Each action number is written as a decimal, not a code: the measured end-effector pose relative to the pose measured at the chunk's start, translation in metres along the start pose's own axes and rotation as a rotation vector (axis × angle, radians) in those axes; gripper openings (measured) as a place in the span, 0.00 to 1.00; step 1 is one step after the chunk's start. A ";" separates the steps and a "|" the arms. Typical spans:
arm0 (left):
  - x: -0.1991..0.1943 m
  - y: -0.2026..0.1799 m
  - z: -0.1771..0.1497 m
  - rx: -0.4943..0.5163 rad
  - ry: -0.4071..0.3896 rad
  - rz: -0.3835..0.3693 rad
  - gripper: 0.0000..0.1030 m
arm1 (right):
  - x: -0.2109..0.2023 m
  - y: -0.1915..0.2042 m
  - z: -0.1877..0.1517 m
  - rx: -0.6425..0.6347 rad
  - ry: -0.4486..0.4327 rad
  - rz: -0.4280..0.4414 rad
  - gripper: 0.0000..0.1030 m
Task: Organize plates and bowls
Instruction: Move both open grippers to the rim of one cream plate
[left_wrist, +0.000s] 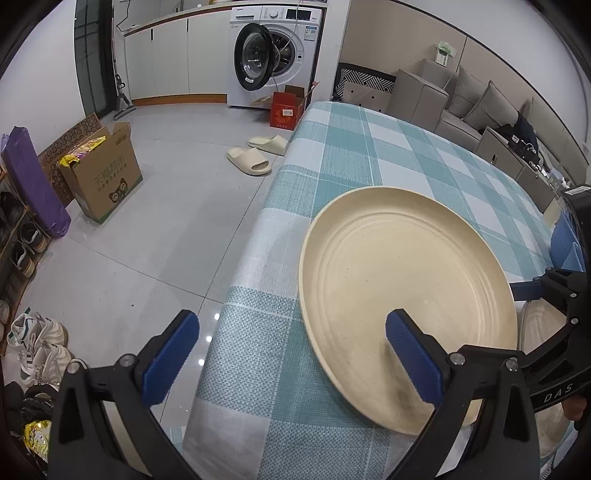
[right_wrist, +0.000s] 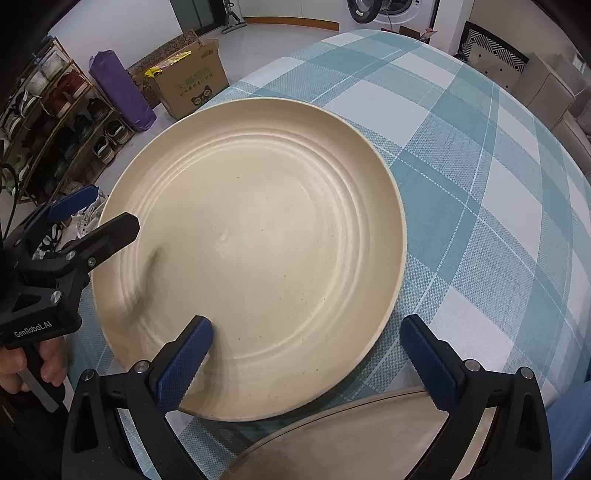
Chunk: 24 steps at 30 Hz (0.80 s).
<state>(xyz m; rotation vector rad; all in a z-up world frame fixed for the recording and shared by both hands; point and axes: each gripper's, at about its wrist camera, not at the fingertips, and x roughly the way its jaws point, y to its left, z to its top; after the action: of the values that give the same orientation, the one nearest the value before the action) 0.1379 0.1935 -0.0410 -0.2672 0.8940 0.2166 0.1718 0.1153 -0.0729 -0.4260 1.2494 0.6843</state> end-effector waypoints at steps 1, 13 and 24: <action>0.000 0.000 0.000 0.001 0.001 0.001 0.98 | 0.000 0.000 0.001 0.002 0.000 0.002 0.99; 0.002 -0.001 -0.002 0.009 0.006 -0.003 0.98 | -0.009 -0.018 0.002 0.115 -0.067 0.042 0.96; -0.002 0.001 -0.002 0.003 -0.002 -0.021 0.92 | -0.019 -0.029 -0.004 0.154 -0.101 0.027 0.67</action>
<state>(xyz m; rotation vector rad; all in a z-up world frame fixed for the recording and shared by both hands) 0.1353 0.1935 -0.0408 -0.2732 0.8887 0.1959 0.1853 0.0869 -0.0575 -0.2453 1.2044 0.6203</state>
